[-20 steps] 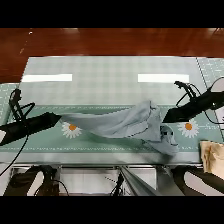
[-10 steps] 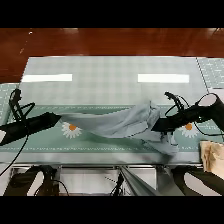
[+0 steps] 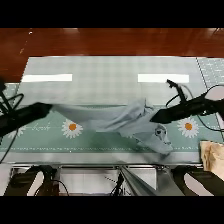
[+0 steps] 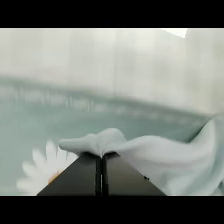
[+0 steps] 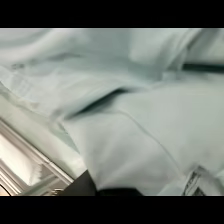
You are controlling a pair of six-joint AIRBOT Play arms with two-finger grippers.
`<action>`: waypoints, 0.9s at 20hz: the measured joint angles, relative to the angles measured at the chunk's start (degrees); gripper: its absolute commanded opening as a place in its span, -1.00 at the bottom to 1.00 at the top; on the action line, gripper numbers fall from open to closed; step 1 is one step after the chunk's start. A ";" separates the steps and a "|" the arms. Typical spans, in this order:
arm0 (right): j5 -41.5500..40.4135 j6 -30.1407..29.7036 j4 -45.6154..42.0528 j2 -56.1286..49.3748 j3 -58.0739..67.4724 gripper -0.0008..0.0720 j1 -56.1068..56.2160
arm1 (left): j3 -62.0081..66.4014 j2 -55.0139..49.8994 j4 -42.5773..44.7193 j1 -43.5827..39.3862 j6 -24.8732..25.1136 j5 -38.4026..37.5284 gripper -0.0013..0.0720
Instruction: Fold the shirts.
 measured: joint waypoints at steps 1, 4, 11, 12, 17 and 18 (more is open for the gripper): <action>1.03 1.05 0.63 2.32 2.95 -0.94 0.02 | 3.37 0.33 0.76 0.02 0.00 1.53 -0.90; 2.23 4.85 1.79 10.10 14.47 -0.94 0.07 | 15.54 1.03 4.46 0.07 0.00 6.14 -0.90; -6.05 17.42 -6.45 19.43 45.29 -0.95 0.07 | 46.36 1.79 10.32 0.07 0.02 10.80 -0.90; -7.50 18.62 -8.02 19.65 49.05 -0.95 0.07 | 49.48 1.88 10.62 0.07 0.02 10.84 -0.90; -10.91 22.53 -12.98 20.11 60.15 -0.95 0.07 | 59.76 3.74 11.28 0.07 0.17 11.06 -0.90; -10.97 23.02 -13.42 20.15 61.59 -0.95 0.07 | 60.78 4.52 11.32 0.07 1.05 11.02 -0.90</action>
